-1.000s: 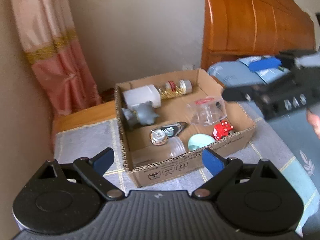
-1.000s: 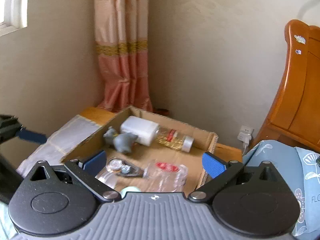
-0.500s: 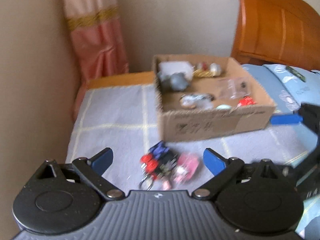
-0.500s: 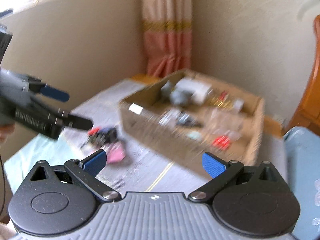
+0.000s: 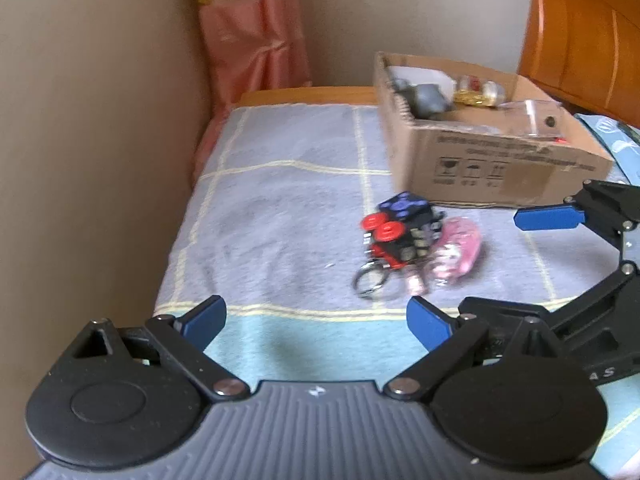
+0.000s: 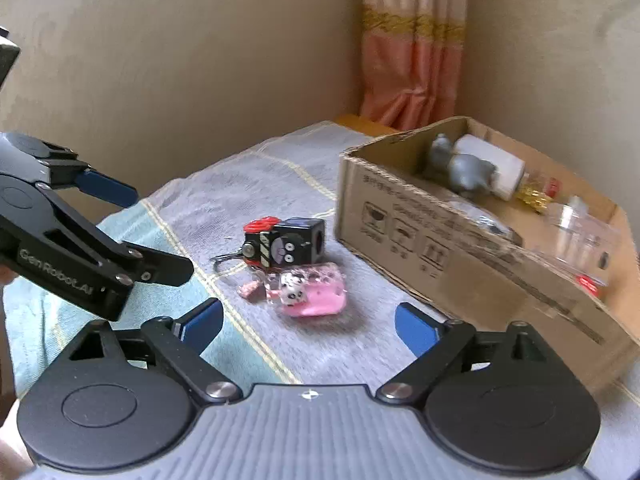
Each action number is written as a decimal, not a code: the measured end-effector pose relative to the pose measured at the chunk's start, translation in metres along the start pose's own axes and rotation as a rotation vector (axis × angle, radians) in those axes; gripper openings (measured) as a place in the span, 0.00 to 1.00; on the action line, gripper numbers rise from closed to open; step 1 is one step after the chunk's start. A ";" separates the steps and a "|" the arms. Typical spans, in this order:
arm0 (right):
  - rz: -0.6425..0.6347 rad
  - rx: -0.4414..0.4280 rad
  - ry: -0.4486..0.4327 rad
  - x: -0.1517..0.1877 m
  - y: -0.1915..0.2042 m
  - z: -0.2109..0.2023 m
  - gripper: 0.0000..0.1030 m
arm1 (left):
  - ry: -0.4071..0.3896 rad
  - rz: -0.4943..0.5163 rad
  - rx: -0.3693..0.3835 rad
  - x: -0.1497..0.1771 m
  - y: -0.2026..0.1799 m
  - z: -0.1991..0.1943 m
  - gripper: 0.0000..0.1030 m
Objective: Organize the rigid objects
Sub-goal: 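Move the left tool to the black block toy while the right tool approaches the pink keychain bottle, then grasp the black block toy with the left tool while the right tool grasps the pink keychain bottle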
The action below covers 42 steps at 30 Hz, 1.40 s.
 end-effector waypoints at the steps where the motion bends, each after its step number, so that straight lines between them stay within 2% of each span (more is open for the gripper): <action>1: -0.007 0.006 0.003 0.000 0.001 0.006 0.90 | 0.000 -0.008 0.004 0.001 0.003 0.001 0.94; 3: -0.013 0.012 0.016 -0.002 0.001 0.014 0.84 | -0.005 -0.020 0.019 0.001 0.009 0.001 0.94; 7: 0.018 0.003 0.010 -0.005 -0.002 0.024 0.79 | -0.017 -0.022 0.047 -0.005 0.013 0.006 0.94; 10: 0.012 0.004 0.003 -0.007 -0.003 0.027 0.71 | -0.032 -0.008 0.074 -0.011 0.010 0.007 0.94; 12: 0.008 0.005 0.006 -0.008 -0.003 0.029 0.60 | -0.040 0.005 0.091 -0.015 0.007 0.009 0.94; 14: 0.012 -0.009 0.004 -0.008 -0.002 0.030 0.56 | -0.056 0.029 0.107 -0.021 0.001 0.011 0.94; 19: 0.004 -0.011 0.005 -0.006 -0.002 0.030 0.55 | -0.088 0.100 0.165 -0.032 -0.014 0.021 0.90; 25: -0.003 -0.026 0.015 0.001 -0.003 0.022 0.54 | -0.080 0.273 0.282 -0.038 -0.033 0.034 0.84; 28: 0.000 -0.030 0.018 0.002 -0.004 0.020 0.54 | -0.043 0.342 0.333 -0.041 -0.039 0.047 0.73; 30: 0.000 -0.029 0.018 0.002 -0.004 0.020 0.54 | -0.018 0.354 0.346 -0.043 -0.041 0.056 0.67; 32: 0.006 -0.032 0.016 0.003 -0.004 0.019 0.54 | 0.012 0.357 0.376 -0.043 -0.044 0.063 0.55; 33: 0.010 -0.033 0.018 0.003 -0.004 0.019 0.54 | 0.023 0.356 0.388 -0.043 -0.046 0.066 0.52; 39: 0.022 -0.030 0.028 0.006 -0.005 0.017 0.54 | 0.013 0.353 0.380 -0.041 -0.049 0.067 0.51; 42: 0.026 -0.016 0.037 0.010 -0.006 0.013 0.54 | 0.008 0.351 0.353 -0.041 -0.048 0.068 0.51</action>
Point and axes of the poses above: each gripper's, at about its wrist camera, not at the fingertips, and z roughly the way its jaws point, y to its left, x to its underside, the point moved 7 cm from there along z, roughly the way its jaws point, and after that the axes turned 1 degree about -z, right-handed, at the moved point
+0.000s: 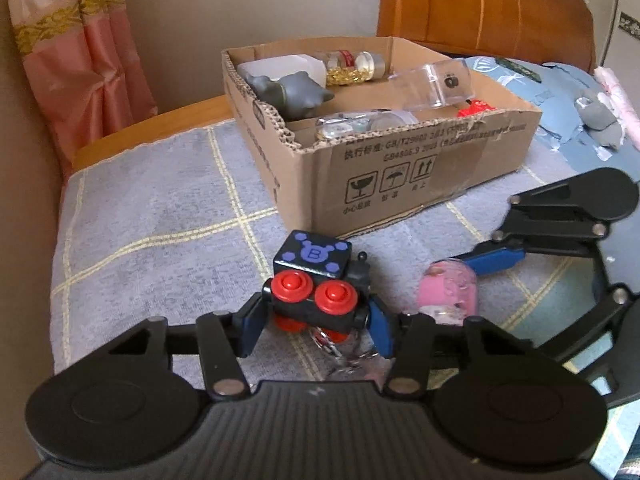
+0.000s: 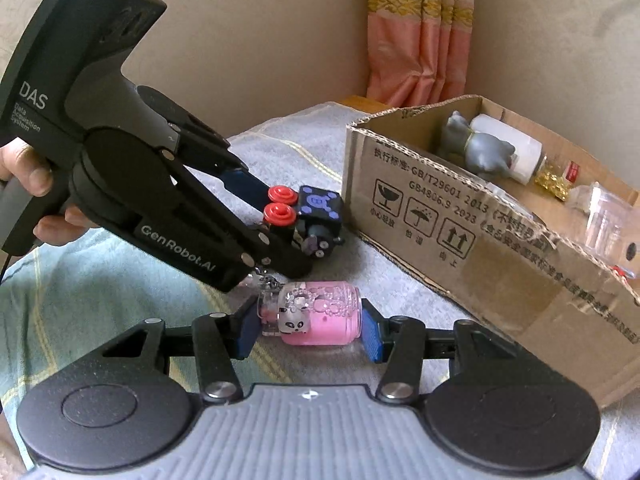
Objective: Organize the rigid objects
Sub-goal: 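Grasp the black block toy with the left tool while the right tool grasps the pink keychain bottle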
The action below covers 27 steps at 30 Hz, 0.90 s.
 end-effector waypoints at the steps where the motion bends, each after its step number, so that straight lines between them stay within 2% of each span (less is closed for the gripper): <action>1: 0.001 0.004 0.002 0.003 0.000 -0.003 0.54 | 0.001 -0.002 -0.004 0.000 0.000 0.000 0.51; 11: 0.035 0.049 0.026 0.026 -0.019 -0.026 0.54 | 0.004 0.019 -0.024 0.000 -0.005 -0.005 0.53; 14: 0.053 0.072 0.034 0.031 -0.029 -0.030 0.54 | 0.008 0.042 -0.057 0.001 -0.005 -0.003 0.53; 18: 0.084 0.095 0.040 0.039 -0.042 -0.038 0.54 | 0.018 0.020 -0.044 0.001 -0.002 -0.002 0.53; 22: 0.099 0.090 0.052 0.046 -0.048 -0.041 0.54 | 0.011 0.079 -0.073 -0.001 -0.006 -0.002 0.73; 27: 0.093 0.088 0.047 0.047 -0.049 -0.043 0.55 | 0.011 0.149 -0.061 -0.006 -0.010 0.001 0.73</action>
Point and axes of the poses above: each gripper's, at about its wrist camera, not at the fingertips, and z roughly the way its jaws point, y to its left, x to its underside, the point moved 7 cm from there along z, roughly the way its jaws point, and after that the axes turned 1 degree about -z, right-handed, at the moved point
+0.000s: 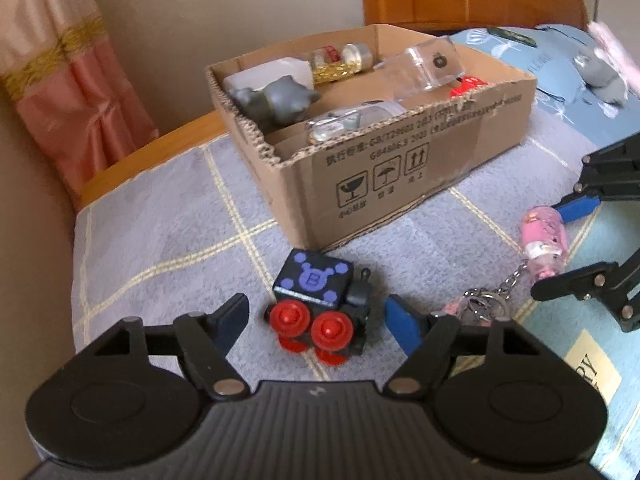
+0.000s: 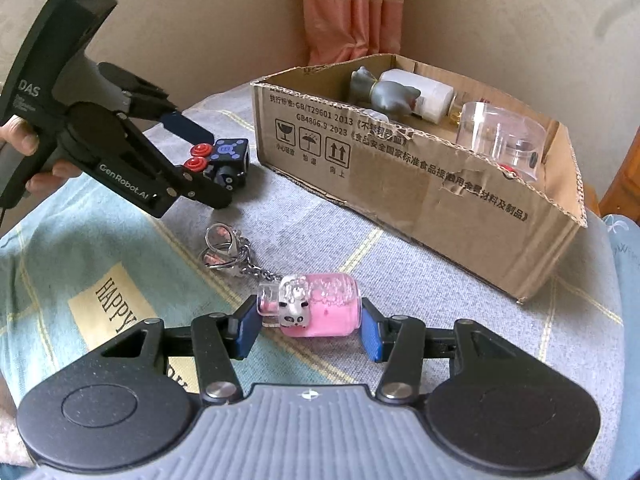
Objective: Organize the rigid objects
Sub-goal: 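Grasp the black block toy with the left tool while the right tool grasps the pink keychain bottle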
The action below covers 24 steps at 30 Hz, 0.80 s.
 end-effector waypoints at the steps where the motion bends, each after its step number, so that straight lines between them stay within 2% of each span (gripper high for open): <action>1: -0.001 -0.002 -0.002 0.000 0.000 0.000 0.55 | 0.004 0.013 0.004 -0.001 -0.001 0.002 0.73; 3: 0.003 -0.002 -0.005 0.000 -0.001 0.000 0.56 | 0.002 0.019 0.020 -0.002 -0.002 0.003 0.69; 5: 0.007 -0.002 -0.007 -0.001 -0.001 0.000 0.57 | 0.006 0.015 0.048 -0.003 -0.003 0.002 0.57; 7: 0.016 -0.001 -0.007 -0.001 -0.002 0.000 0.62 | 0.010 0.004 0.075 -0.001 -0.007 0.000 0.52; 9: 0.028 -0.003 -0.010 -0.002 -0.002 0.002 0.71 | 0.013 -0.004 0.091 0.002 -0.012 -0.003 0.52; 13: 0.035 -0.001 -0.029 -0.005 0.001 0.006 0.71 | 0.013 -0.046 0.085 0.009 -0.018 -0.008 0.53; 16: 0.050 0.015 -0.041 -0.009 0.001 0.009 0.68 | 0.014 -0.079 0.075 0.012 -0.023 -0.011 0.53; 18: 0.047 0.047 -0.038 -0.010 -0.001 0.010 0.60 | 0.017 -0.109 0.069 0.013 -0.026 -0.013 0.53; 24: 0.132 0.139 -0.025 0.000 -0.028 0.000 0.57 | 0.038 -0.242 0.032 0.014 -0.029 -0.015 0.53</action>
Point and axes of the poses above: each gripper's, at about its wrist camera, not at the fingertips, and z roughly the way its jaws point, y to its left, x to its underside, the point moved 7 cm from there along z, roughly the way its jaws point, and after that the axes turned 1 degree about -z, right-handed, at the moved point
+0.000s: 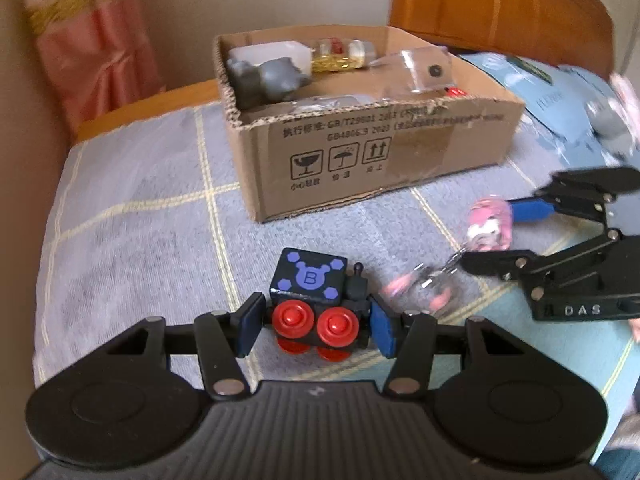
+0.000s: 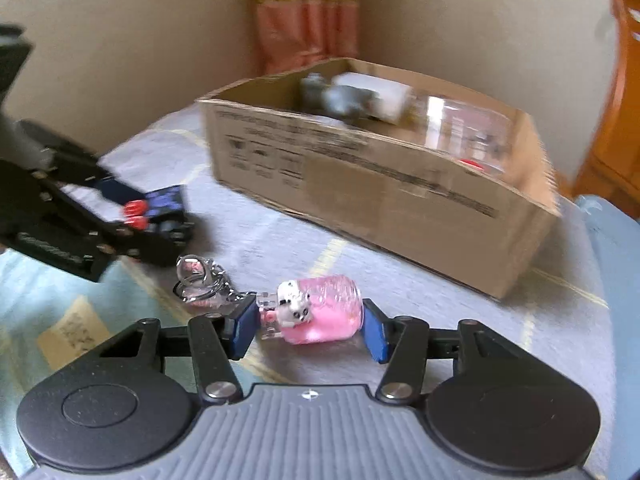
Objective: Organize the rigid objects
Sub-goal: 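Grasp the black block toy with the left tool while the right tool grasps the pink keychain bottle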
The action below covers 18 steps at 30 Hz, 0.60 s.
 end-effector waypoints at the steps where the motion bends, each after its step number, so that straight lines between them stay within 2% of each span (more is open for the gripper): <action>1: 0.023 0.024 0.005 0.002 -0.008 -0.002 0.57 | 0.005 -0.025 -0.013 0.000 0.000 0.000 0.53; 5: 0.126 0.116 0.031 0.011 -0.039 -0.009 0.57 | 0.027 -0.131 -0.067 0.003 0.001 -0.003 0.53; 8: 0.162 0.139 0.043 0.017 -0.052 -0.013 0.57 | 0.028 -0.168 -0.082 0.005 -0.003 -0.004 0.53; 13: 0.154 0.123 0.044 0.020 -0.049 -0.016 0.58 | 0.019 -0.084 -0.089 0.004 -0.010 -0.001 0.55; 15: 0.149 0.117 0.046 0.021 -0.047 -0.017 0.58 | 0.024 -0.041 -0.094 0.004 -0.010 0.001 0.62; 17: 0.142 0.109 0.049 0.021 -0.046 -0.018 0.59 | 0.019 -0.017 -0.107 0.004 -0.008 0.002 0.75; 18: 0.139 0.105 0.050 0.022 -0.045 -0.018 0.59 | 0.016 -0.004 -0.114 0.004 -0.007 0.002 0.77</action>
Point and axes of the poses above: each gripper's, at about its wrist camera, not at the fingertips, and z roughly the way its jaws point, y to its left, x to its underside, the point moved 7 cm from there along z, roughly the way its jaws point, and after that the axes turned 1 degree about -z, right-handed, at the moved point
